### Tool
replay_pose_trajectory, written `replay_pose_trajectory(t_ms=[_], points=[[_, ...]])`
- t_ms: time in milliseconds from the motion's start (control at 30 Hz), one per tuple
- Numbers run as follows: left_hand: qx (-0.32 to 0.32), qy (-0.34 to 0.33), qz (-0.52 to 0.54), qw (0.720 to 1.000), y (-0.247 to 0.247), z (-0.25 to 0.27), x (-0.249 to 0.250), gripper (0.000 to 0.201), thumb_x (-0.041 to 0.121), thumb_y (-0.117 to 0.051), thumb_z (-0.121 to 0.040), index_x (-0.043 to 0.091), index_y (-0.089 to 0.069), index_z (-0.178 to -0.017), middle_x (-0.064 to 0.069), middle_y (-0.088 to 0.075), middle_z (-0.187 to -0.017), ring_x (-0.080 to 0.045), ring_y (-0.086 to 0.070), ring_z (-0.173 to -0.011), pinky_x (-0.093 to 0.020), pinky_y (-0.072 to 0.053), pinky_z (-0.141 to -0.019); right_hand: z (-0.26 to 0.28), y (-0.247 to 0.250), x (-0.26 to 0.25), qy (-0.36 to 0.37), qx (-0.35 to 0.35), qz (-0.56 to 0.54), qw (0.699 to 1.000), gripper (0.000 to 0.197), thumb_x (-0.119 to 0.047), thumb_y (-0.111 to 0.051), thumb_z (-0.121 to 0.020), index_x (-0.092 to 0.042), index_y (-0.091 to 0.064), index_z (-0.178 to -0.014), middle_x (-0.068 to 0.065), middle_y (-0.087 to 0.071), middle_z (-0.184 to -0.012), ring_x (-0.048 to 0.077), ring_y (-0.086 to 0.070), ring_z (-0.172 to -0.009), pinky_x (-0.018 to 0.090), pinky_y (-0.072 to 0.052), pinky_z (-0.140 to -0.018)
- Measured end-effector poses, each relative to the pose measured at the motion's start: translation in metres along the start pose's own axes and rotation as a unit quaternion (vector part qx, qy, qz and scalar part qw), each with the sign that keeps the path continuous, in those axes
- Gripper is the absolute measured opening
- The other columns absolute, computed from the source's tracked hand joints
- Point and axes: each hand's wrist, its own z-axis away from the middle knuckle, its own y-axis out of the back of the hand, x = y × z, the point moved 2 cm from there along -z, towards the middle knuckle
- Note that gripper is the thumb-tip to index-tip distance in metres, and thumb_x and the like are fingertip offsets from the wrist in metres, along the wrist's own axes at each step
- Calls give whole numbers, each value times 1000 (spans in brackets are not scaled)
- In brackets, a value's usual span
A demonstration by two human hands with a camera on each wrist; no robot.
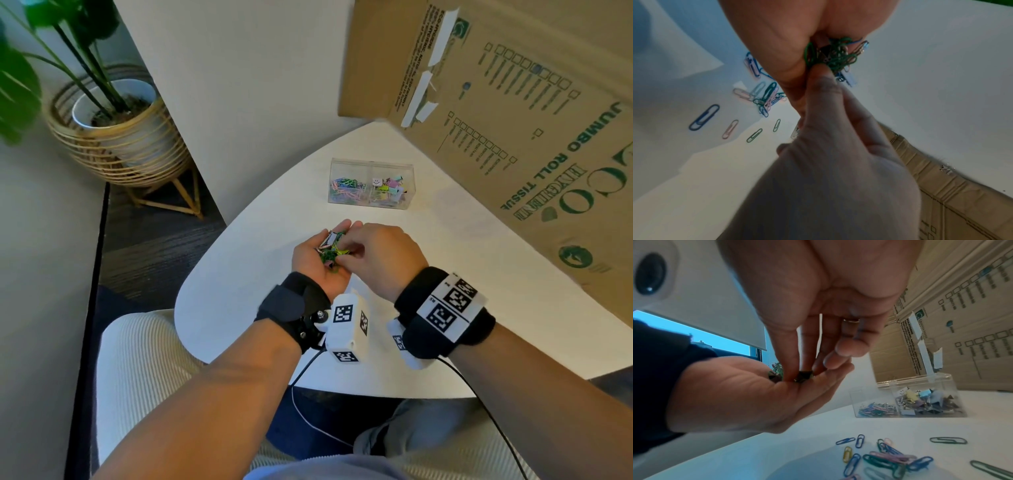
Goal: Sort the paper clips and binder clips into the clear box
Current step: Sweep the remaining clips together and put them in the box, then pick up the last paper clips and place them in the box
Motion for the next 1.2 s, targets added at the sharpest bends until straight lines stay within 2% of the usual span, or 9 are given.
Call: replay_pose_trajectory(t_ms=[200,367,533,700,800,867,933,1067,1200], points=[[-10,-11,-1,1000,0,0,3,40,24,-32,-100,-1,-63,-103,-21,-65,-101,-35,-66,-87,-44,-55,-75,6,3,10,-11,60,-114,992,16,-20,-71,-79,-26,-68,-93,-10,-64,-85,3,-52,-68,29,-49,-71],[1,-11,22,1000,0,-1,1,39,24,-33,-100,-2,-63,-104,-21,-61,-114,-36,-62,-93,-44,-57,-70,9,12,16,-28,118,-193,974,15,-16,-75,-77,-26,-68,-85,-10,-66,-86,11,-56,-71,16,-45,-65],[11,-2,12,1000,0,1,-1,39,24,-35,-101,-1,-65,-100,-20,-68,-92,-33,-69,-71,-39,-60,-57,8,17,22,-14,160,-208,965,17,-16,-77,-76,-30,-68,-82,-12,-66,-89,6,-58,-72,15,-47,-67],[15,13,16,1000,8,-3,-1,40,21,-34,-101,-5,-63,-98,-22,-70,-89,-35,-69,-83,-48,-57,-77,-12,34,47,-92,208,-283,932,15,-12,-75,-79,-26,-70,-76,-6,-71,-86,2,-60,-65,17,-52,-67],[10,23,7,1000,11,-2,-6,40,21,-35,-101,-6,-65,-96,-22,-71,-90,-34,-71,-77,-48,-57,-75,-42,46,70,-155,233,-276,920,17,-17,-73,-80,-29,-68,-69,-8,-70,-77,8,-60,-65,24,-51,-68],[2,28,2,1000,12,-1,-10,42,21,-37,-100,-7,-67,-92,-22,-70,-93,-35,-71,-80,-49,-56,-77,-61,53,82,-179,236,-258,920,17,-16,-72,-83,-27,-67,-70,-11,-67,-74,7,-58,-62,24,-50,-66],[0,34,-4,999,12,0,-11,46,21,-38,-100,-7,-72,-86,-23,-69,-97,-35,-69,-88,-48,-57,-78,-76,55,93,-202,220,-233,925,7,-18,-71,-85,-24,-71,-80,-9,-68,-82,5,-58,-68,27,-53,-75],[-3,33,-3,999,13,0,-7,50,21,-38,-100,-8,-74,-80,-23,-70,-97,-36,-70,-86,-47,-57,-78,-80,44,105,-214,129,-155,956,23,-28,-70,-87,-20,-72,-108,-2,-68,-116,17,-61,-107,23,-43,-92],[4,29,6,1000,14,-2,-6,49,20,-39,-99,-10,-73,-80,-24,-70,-96,-36,-71,-81,-48,-57,-76,-53,42,76,-131,147,-181,963,11,-22,-67,-89,-25,-73,-98,-8,-70,-104,10,-61,-87,16,-47,-80]])
